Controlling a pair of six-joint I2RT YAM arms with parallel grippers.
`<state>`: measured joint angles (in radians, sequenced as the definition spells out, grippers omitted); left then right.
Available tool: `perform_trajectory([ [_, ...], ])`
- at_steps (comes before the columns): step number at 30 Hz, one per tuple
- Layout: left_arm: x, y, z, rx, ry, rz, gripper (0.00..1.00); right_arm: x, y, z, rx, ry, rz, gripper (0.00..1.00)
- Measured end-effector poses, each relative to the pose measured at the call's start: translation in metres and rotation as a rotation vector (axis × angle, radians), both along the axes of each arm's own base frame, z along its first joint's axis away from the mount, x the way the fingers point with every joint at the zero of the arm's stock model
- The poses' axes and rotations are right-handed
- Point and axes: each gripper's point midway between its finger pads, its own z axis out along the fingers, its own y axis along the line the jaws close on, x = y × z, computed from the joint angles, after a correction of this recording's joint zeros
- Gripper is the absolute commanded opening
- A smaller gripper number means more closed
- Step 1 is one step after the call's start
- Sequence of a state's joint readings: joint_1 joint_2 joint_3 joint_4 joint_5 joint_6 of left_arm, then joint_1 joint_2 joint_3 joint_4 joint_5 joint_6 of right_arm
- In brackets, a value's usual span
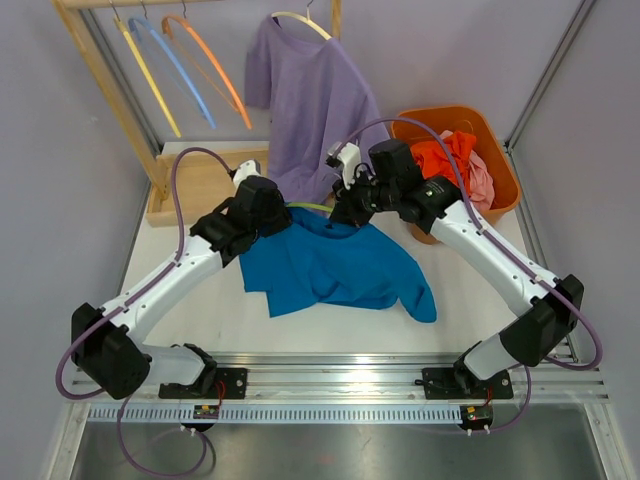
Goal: Remove the t-shirt from the hanger
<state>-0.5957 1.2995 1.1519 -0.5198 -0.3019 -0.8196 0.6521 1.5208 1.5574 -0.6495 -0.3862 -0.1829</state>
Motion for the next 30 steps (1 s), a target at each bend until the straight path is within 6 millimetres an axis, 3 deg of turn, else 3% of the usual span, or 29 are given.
perform_trajectory([
  [1, 0.0, 0.0, 0.0, 0.0, 0.0, 0.001, 0.2, -0.001, -0.001, -0.001, -0.002, 0.002, 0.0, 0.0],
  [2, 0.001, 0.002, 0.0, 0.004, -0.002, 0.004, 0.04, -0.002, -0.001, -0.002, -0.004, 0.001, 0.002, 0.0],
  [3, 0.002, 0.002, 0.0, 0.002, -0.003, 0.01, 0.0, -0.002, -0.002, -0.003, -0.006, -0.002, 0.003, 0.0],
  [8, 0.0, 0.014, 0.001, 0.016, -0.01, 0.025, 0.0, -0.006, -0.009, -0.006, -0.035, -0.057, 0.039, 0.0],
  [15, -0.013, 0.06, 0.008, -0.016, -0.036, 0.108, 0.0, -0.022, -0.024, -0.007, -0.041, -0.134, 0.168, 0.0],
  [20, -0.021, 0.078, 0.01, -0.058, -0.04, 0.114, 0.0, -0.029, -0.03, -0.005, -0.002, -0.167, 0.254, 0.0],
  [24, -0.028, 0.085, 0.001, -0.103, -0.01, 0.085, 0.0, -0.027, -0.04, 0.001, 0.055, -0.176, 0.262, 0.0],
  [30, -0.039, 0.079, -0.01, -0.17, 0.018, 0.003, 0.0, -0.023, -0.054, 0.021, 0.152, -0.174, 0.251, 0.0],
])
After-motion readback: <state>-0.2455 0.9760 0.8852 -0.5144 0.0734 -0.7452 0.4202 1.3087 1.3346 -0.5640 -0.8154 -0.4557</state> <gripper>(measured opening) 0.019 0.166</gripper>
